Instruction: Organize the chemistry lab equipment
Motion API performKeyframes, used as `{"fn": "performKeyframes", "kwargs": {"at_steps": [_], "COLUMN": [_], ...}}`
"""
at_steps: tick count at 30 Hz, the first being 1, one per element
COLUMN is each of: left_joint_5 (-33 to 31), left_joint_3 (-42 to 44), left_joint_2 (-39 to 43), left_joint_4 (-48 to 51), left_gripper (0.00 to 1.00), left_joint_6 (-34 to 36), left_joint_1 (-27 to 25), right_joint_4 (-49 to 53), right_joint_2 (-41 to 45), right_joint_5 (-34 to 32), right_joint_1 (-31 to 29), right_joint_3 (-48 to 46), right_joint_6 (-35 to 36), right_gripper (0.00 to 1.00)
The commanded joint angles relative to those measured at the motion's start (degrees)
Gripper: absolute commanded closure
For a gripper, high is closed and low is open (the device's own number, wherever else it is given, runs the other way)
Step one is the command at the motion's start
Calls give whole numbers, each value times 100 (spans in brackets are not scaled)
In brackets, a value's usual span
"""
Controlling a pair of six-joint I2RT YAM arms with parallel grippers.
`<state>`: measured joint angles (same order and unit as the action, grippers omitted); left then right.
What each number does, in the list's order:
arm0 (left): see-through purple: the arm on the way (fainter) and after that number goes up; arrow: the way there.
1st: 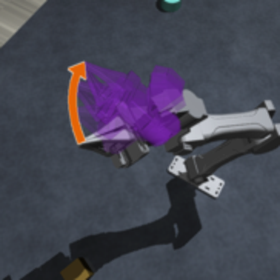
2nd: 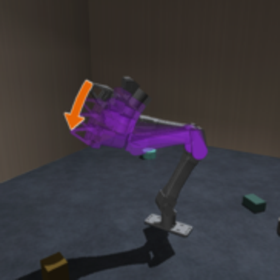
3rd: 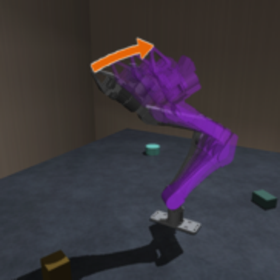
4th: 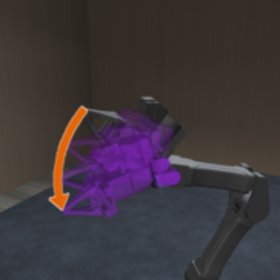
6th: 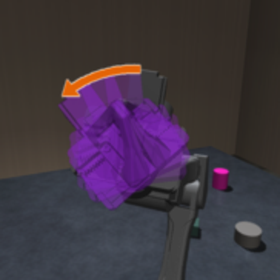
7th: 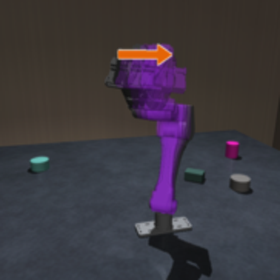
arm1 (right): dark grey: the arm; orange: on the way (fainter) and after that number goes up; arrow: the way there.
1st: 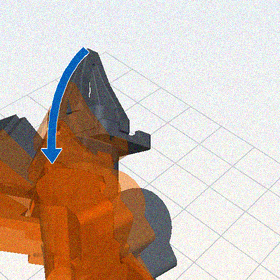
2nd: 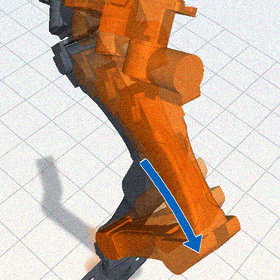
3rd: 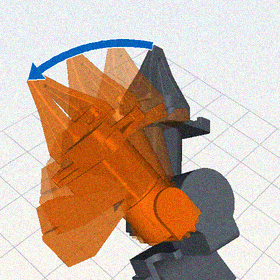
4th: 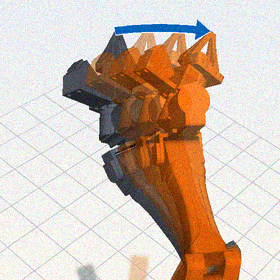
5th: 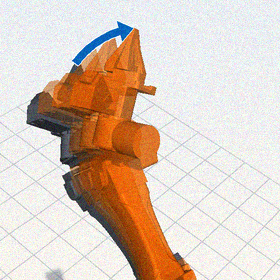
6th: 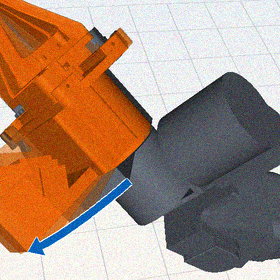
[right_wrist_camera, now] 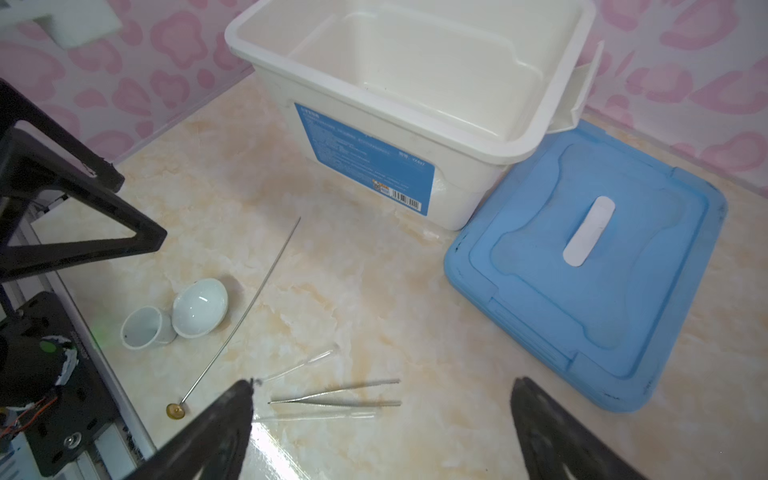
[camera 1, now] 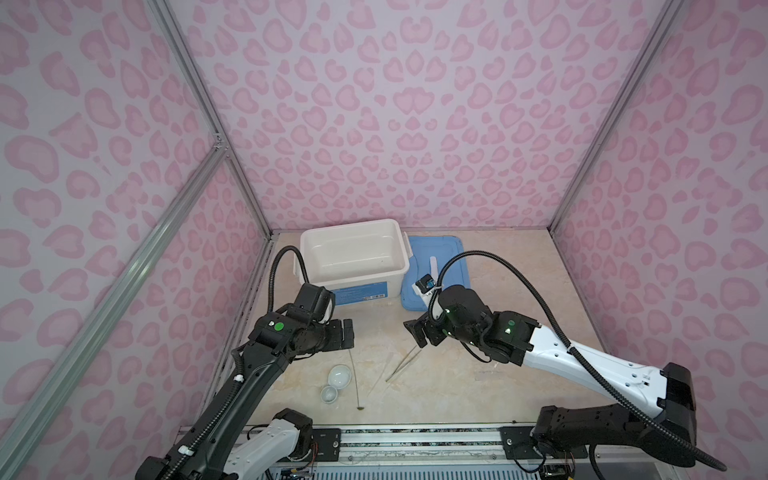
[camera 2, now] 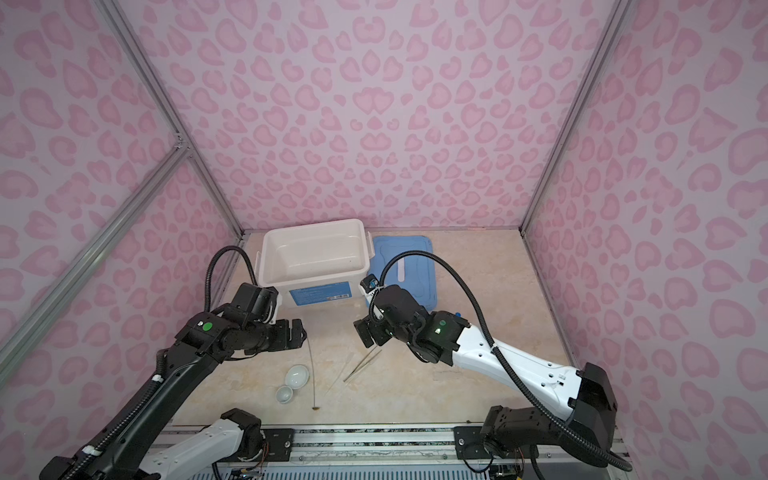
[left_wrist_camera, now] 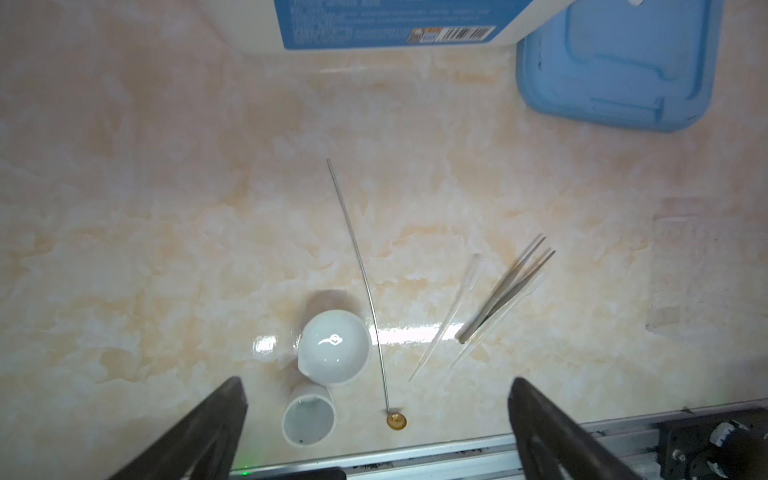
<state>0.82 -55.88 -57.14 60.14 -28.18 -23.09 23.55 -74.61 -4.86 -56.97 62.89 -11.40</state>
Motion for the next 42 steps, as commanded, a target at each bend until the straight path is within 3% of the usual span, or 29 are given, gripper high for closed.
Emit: {"fn": "performKeyframes", "kwargs": {"at_steps": [1,8,20,29,42], "left_joint_5": [-280,-577,-658,-808,-1022], "left_joint_3": [352,1336,2058,2195,2186], "left_joint_2": [19,-253,-611,-844,-1101], "left_joint_4": [-92,-737,-1485,-1513,-1588], "left_gripper": [2,1,2,16,22], "left_joint_6": [-546,-1188,-1653,-1620,-1601], "left_joint_1": [-238,-771,-899,-940,-1014], "right_joint_4": [-187,-670,-833,-887,-958], "right_joint_2": [-150,-313,-552,-561,-492], "right_joint_5": [11,438,662,487,399], "right_joint_1": [-151,-319,-414,-403,-403], "right_joint_3": [-118,-406,-576,-666,-810], "right_joint_6": [2,-72,-126,-107,-132], "right_gripper": [2,3,2,2,2]}}
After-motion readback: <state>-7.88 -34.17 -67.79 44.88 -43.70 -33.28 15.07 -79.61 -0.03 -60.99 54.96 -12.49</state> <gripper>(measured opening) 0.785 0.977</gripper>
